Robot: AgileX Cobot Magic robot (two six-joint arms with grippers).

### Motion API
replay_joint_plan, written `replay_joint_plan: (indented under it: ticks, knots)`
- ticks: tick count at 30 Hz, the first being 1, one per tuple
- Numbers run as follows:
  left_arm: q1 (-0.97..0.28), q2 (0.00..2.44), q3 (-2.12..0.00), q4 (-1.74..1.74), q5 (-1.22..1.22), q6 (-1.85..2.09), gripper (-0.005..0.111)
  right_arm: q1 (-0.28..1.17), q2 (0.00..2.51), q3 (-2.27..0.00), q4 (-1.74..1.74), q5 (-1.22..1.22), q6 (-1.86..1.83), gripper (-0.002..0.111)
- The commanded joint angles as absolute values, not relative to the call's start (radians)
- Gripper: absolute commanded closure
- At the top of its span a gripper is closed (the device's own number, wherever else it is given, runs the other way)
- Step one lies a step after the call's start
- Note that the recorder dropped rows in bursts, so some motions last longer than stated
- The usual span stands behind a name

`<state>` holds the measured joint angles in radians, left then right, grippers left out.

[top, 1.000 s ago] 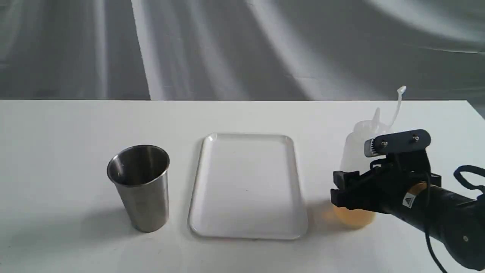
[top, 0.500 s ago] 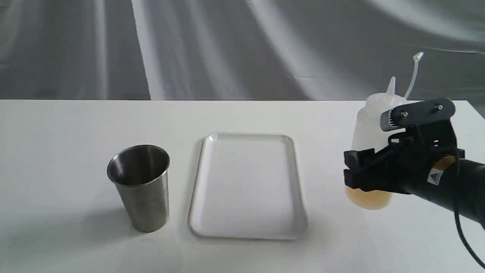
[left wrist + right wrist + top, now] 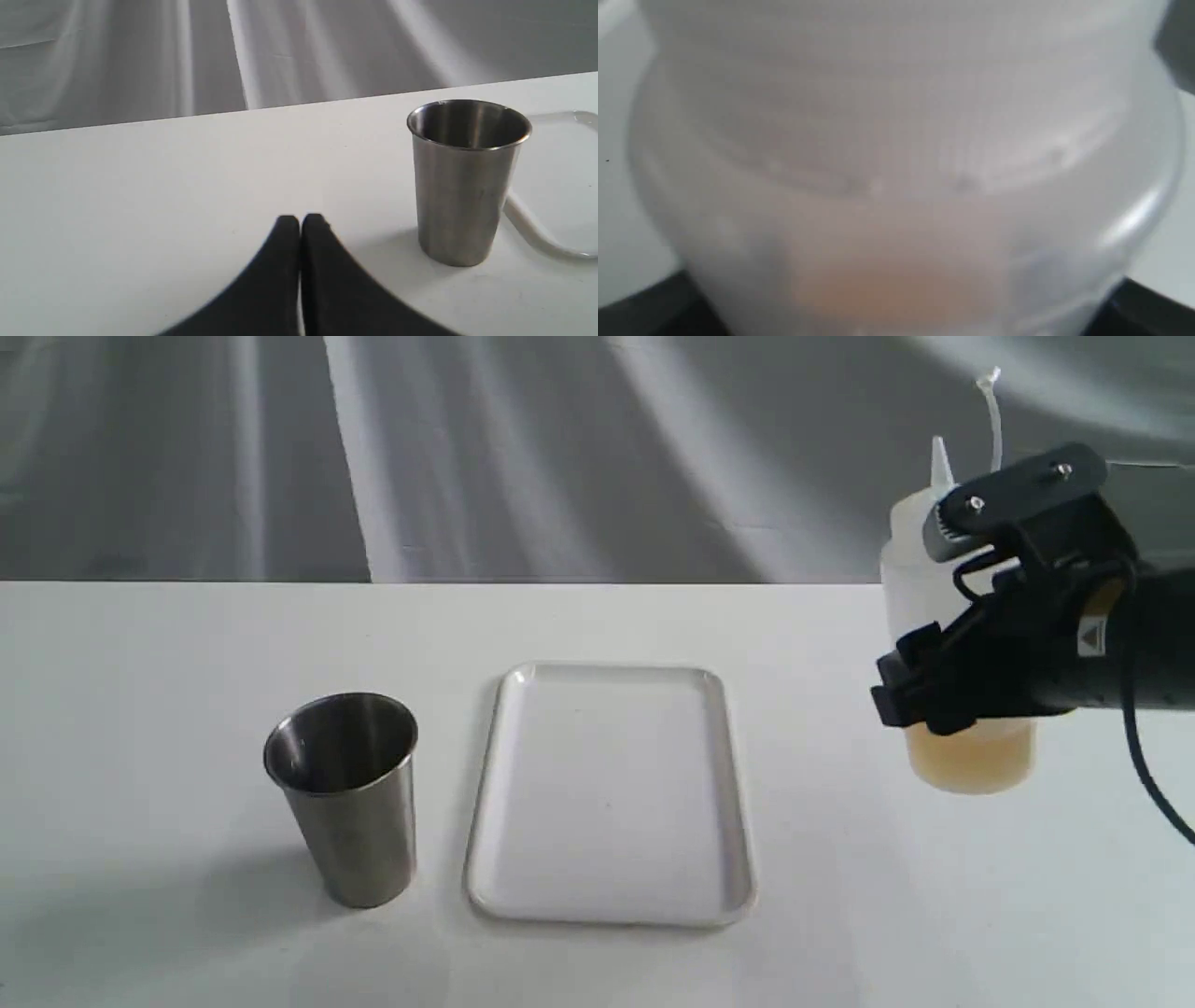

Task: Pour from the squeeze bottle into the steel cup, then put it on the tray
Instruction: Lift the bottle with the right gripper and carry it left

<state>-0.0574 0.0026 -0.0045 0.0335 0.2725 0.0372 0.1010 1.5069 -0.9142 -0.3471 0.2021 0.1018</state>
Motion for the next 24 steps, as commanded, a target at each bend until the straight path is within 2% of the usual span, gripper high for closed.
replay_joint_plan:
  ticks: [1,9,24]
  knots:
    - [-0.063,0.0,0.0,0.033,0.266,0.034,0.107,0.166,1.496,-1.008,-0.438,0.289,0.117,0.098]
    - [-0.063,0.0,0.0,0.033,0.266,0.034,0.107,0.321,1.562,-1.15,-0.477,0.354,0.124,0.098]
    - [-0.063,0.0,0.0,0.033,0.266,0.034,0.107,0.562,1.847,-1.479,-0.666,0.585,0.195,0.098]
